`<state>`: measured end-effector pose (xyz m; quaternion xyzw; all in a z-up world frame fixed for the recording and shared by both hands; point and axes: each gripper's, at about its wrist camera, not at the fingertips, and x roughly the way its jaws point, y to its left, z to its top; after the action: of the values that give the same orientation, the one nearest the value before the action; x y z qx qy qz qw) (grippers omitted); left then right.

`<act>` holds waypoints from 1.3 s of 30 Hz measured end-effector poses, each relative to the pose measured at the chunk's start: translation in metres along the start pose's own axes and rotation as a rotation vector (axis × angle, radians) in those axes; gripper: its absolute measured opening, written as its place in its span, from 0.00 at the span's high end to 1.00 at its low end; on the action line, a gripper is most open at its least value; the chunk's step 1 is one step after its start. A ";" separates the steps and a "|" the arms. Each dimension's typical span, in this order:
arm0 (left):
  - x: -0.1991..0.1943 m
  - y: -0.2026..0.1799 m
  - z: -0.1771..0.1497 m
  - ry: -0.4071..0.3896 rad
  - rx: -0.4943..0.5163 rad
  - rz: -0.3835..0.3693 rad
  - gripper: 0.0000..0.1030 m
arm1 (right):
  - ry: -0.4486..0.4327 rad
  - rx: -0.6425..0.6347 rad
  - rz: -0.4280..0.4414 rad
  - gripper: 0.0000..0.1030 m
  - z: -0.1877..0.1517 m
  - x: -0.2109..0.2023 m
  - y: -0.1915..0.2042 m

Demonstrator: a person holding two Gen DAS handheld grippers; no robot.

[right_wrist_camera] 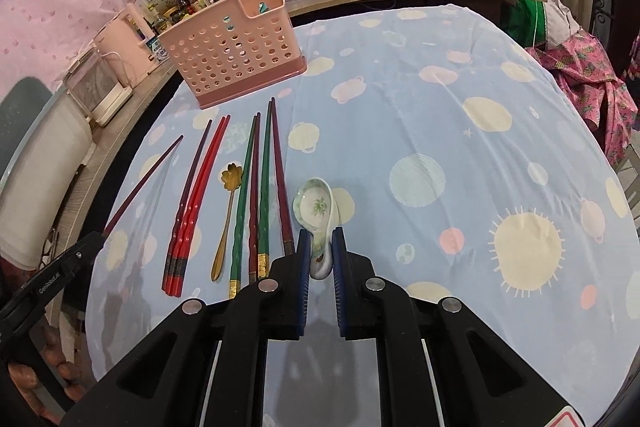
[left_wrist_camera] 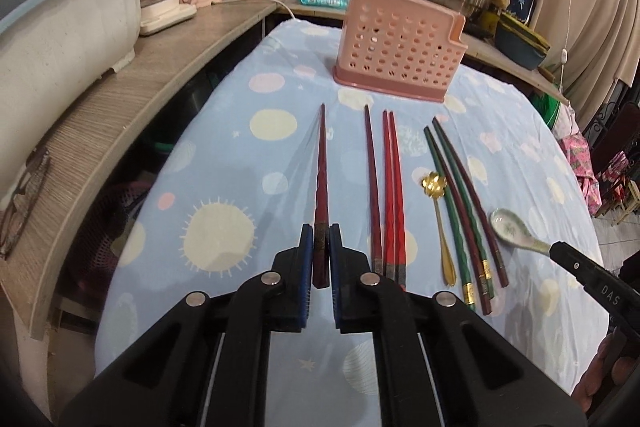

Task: Organize utensils
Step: 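Lift the spoon with the right tool while the left tool carries the chopstick to the pink basket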

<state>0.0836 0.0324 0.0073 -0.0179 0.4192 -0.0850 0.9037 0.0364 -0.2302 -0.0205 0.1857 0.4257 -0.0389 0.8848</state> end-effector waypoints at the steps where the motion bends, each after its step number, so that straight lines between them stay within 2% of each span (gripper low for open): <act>1: -0.004 0.000 0.002 -0.009 -0.001 -0.002 0.92 | -0.003 0.001 0.001 0.90 0.000 -0.002 0.000; 17: -0.044 0.002 0.046 -0.152 -0.007 -0.016 0.93 | -0.079 -0.002 0.041 0.93 0.026 -0.027 0.007; 22: -0.055 0.002 0.068 -0.207 0.002 -0.012 0.93 | -0.116 -0.009 0.045 0.93 0.043 -0.036 0.009; 32: -0.069 -0.008 0.137 -0.321 0.024 -0.027 0.93 | -0.206 -0.035 0.063 0.93 0.110 -0.040 0.016; 39: -0.089 -0.018 0.208 -0.433 0.019 -0.086 0.93 | -0.252 -0.050 0.079 0.93 0.172 -0.025 0.028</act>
<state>0.1831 0.0218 0.2113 -0.0452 0.2135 -0.1217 0.9683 0.1535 -0.2681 0.1049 0.1735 0.3044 -0.0166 0.9365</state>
